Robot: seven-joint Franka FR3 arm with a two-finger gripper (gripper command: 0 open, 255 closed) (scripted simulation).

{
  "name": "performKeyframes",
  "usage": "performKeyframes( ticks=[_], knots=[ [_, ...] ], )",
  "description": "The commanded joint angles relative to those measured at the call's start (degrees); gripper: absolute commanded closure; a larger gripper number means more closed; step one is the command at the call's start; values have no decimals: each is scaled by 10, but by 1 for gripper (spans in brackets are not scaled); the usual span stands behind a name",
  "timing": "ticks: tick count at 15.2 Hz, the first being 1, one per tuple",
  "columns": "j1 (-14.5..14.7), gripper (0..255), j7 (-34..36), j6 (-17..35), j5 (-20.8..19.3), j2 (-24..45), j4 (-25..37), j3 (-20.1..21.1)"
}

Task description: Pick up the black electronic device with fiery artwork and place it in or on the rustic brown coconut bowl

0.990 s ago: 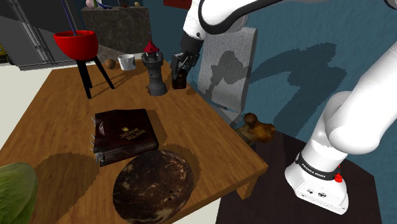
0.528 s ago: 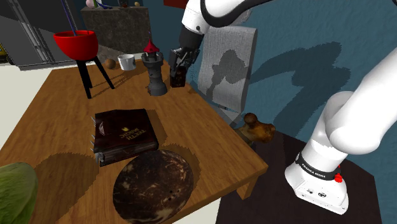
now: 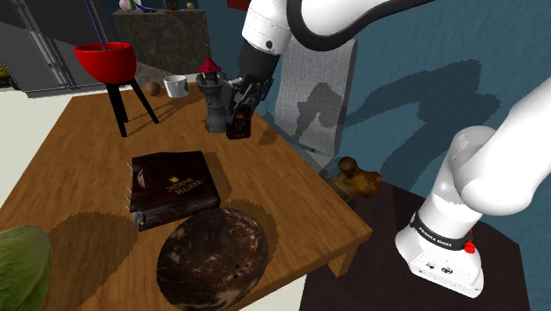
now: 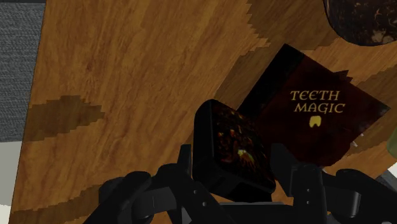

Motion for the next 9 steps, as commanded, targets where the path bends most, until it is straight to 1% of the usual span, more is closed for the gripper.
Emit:
performKeyframes(
  ticks=[1,9],
  knots=[
    [8,255,28,-1,-2,-9,-5,18],
    [34,255,154,-13,-19,-13,11,107]
  ],
)
